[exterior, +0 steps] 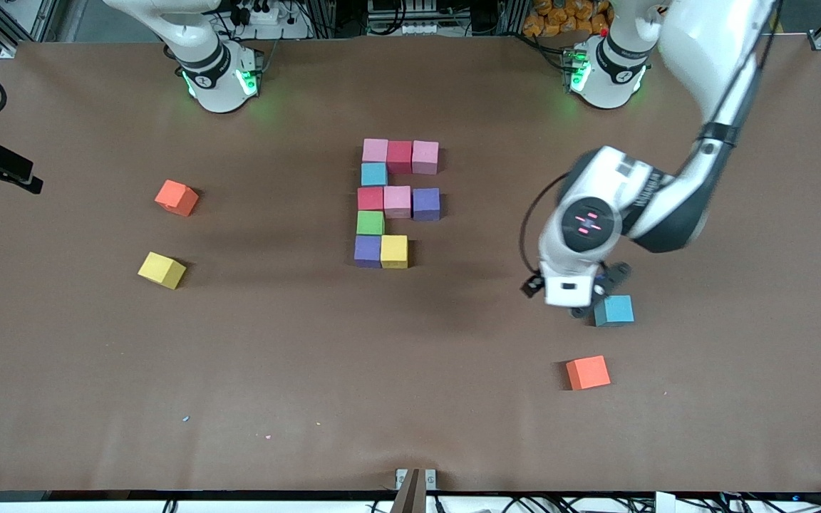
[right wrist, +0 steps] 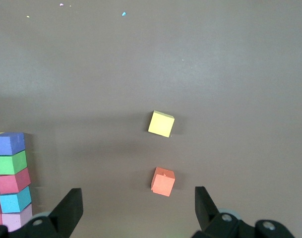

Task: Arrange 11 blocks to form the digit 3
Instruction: 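Move the left gripper to the cyan cube, then grasp the cyan cube with the left gripper and lift it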

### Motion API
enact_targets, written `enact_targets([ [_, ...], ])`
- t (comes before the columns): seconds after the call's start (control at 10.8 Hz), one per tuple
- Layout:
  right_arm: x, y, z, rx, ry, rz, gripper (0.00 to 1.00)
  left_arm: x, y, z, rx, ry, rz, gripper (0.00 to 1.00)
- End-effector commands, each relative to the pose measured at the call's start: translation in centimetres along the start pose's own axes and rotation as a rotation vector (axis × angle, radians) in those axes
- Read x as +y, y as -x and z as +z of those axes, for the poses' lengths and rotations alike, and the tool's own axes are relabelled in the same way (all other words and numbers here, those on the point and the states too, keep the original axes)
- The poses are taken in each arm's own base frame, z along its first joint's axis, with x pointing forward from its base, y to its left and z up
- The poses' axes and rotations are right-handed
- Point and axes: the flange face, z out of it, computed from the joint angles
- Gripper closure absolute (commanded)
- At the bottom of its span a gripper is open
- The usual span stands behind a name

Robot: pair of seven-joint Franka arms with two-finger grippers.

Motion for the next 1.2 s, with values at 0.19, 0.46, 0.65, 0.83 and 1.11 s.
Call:
enact_targets([
  [0.19, -0.7, -0.5, 0.2, 0.007, 0.014, -0.019, 0.00, -6.2, -6.2, 3.8, 0.026, 0.047, 0.319, 0.00],
  [0.46, -0.7, -0.5, 0.1, 0.008, 0.014, -0.019, 0.00, -8.5, -8.9, 7.7, 0.074, 0.076, 0.409, 0.00],
  [0.65, -0.7, -0.5, 0.2, 0.007, 0.013, -0.018, 0.00, -8.3, -9.3, 8.5, 0.079, 0.093, 0.429, 0.00],
  [0.83, -0.8, -0.6, 0.3, 0.005, 0.011, -0.018, 0.00, -7.8, -9.5, 10.0, 0.080, 0.113, 0.454, 0.00],
  [1.11, -0.7, -0.6, 0.2, 0.008, 0.008, -0.017, 0.00, -8.2, -10.4, 12.3, 0.101, 0.087, 0.494, 0.00],
])
